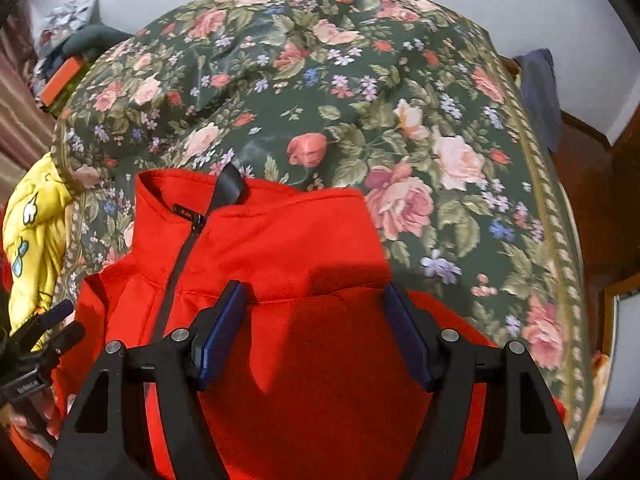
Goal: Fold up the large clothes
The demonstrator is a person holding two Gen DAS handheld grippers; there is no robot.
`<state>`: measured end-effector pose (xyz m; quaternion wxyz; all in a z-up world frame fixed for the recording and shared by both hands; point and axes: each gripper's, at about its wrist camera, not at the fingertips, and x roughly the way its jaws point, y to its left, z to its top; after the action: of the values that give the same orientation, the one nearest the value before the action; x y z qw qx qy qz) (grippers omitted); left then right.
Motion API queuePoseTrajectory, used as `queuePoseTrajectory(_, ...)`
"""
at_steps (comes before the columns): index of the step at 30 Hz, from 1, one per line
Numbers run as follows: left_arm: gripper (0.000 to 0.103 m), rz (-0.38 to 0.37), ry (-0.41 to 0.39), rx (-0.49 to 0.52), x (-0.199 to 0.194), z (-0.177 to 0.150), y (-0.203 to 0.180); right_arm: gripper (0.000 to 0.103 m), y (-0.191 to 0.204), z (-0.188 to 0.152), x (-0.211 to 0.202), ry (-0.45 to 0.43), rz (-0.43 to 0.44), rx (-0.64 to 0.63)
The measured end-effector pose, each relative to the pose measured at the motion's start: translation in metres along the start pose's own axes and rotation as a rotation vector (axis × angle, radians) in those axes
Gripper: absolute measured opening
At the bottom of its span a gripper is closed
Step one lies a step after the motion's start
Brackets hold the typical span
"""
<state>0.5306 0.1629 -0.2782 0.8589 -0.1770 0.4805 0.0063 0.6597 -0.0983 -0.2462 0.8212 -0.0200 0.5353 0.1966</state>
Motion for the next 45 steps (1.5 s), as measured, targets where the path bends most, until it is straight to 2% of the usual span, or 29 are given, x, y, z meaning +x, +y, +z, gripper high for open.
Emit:
queuePoseTrajectory(3, 0.083, 0.024, -0.018, 0.028, 0.001, -0.002, -0.003, 0.051, -0.008, -0.006, -0.001, -0.036, 0.073, 0.036)
queuePoseTrajectory(4, 0.083, 0.026, -0.022, 0.037, 0.000, -0.003, -0.006, 0.038, -0.009, -0.010, -0.003, -0.051, 0.094, 0.043)
queuePoseTrajectory(5, 0.083, 0.021, -0.024, 0.041, -0.001, -0.003, -0.008, 0.033, -0.009, -0.010, -0.004, -0.054, 0.105, 0.040)
queuePoseTrajectory(7, 0.083, 0.013, -0.024, 0.045, -0.003, -0.003, -0.012, 0.013, -0.006, -0.013, -0.012, -0.065, 0.126, 0.019)
queuePoseTrajectory(13, 0.083, 0.018, -0.048, 0.071, -0.029, -0.001, -0.025, 0.009, 0.015, -0.021, -0.056, -0.163, 0.193, -0.051)
queuePoseTrajectory(16, 0.083, -0.007, -0.072, 0.065, -0.053, 0.001, -0.030, 0.006, 0.028, -0.028, -0.084, -0.204, 0.230, -0.098)
queuePoseTrajectory(20, 0.083, -0.021, -0.091, 0.067, -0.081, 0.001, -0.039, 0.006, 0.058, -0.057, -0.117, -0.248, 0.199, -0.241)
queuePoseTrajectory(23, 0.083, -0.045, -0.098, 0.069, -0.101, -0.002, -0.046, 0.003, 0.073, -0.086, -0.130, -0.238, 0.200, -0.320)
queuePoseTrajectory(28, 0.083, -0.068, -0.088, 0.089, -0.126, -0.017, -0.053, 0.002, 0.081, -0.139, -0.133, -0.200, 0.198, -0.391)
queuePoseTrajectory(32, 0.083, -0.013, -0.048, 0.122, -0.126, -0.032, -0.055, 0.002, 0.073, -0.165, -0.121, -0.145, 0.159, -0.401)
queuePoseTrajectory(35, 0.083, 0.037, -0.033, 0.160, -0.120, -0.042, -0.054, 0.002, 0.061, -0.163, -0.120, -0.146, 0.122, -0.367)
queuePoseTrajectory(38, 0.083, 0.069, -0.031, 0.182, -0.113, -0.048, -0.050, 0.005, 0.045, -0.147, -0.129, -0.181, 0.071, -0.300)
queuePoseTrajectory(39, 0.083, 0.073, -0.031, 0.186, -0.111, -0.050, -0.049, 0.012, 0.041, -0.140, -0.132, -0.195, 0.062, -0.277)
queuePoseTrajectory(41, 0.083, 0.083, -0.037, 0.202, -0.105, -0.053, -0.046, 0.040, 0.030, -0.123, -0.136, -0.219, 0.047, -0.228)
queuePoseTrajectory(42, 0.083, 0.085, -0.040, 0.208, -0.103, -0.053, -0.045, 0.065, 0.027, -0.115, -0.135, -0.233, 0.030, -0.204)
queuePoseTrajectory(43, 0.083, 0.086, -0.045, 0.218, -0.099, -0.055, -0.043, 0.074, 0.026, -0.111, -0.135, -0.247, 0.017, -0.191)
queuePoseTrajectory(45, 0.083, 0.084, -0.049, 0.226, -0.093, -0.055, -0.040, 0.075, 0.022, -0.088, -0.126, -0.277, -0.003, -0.162)
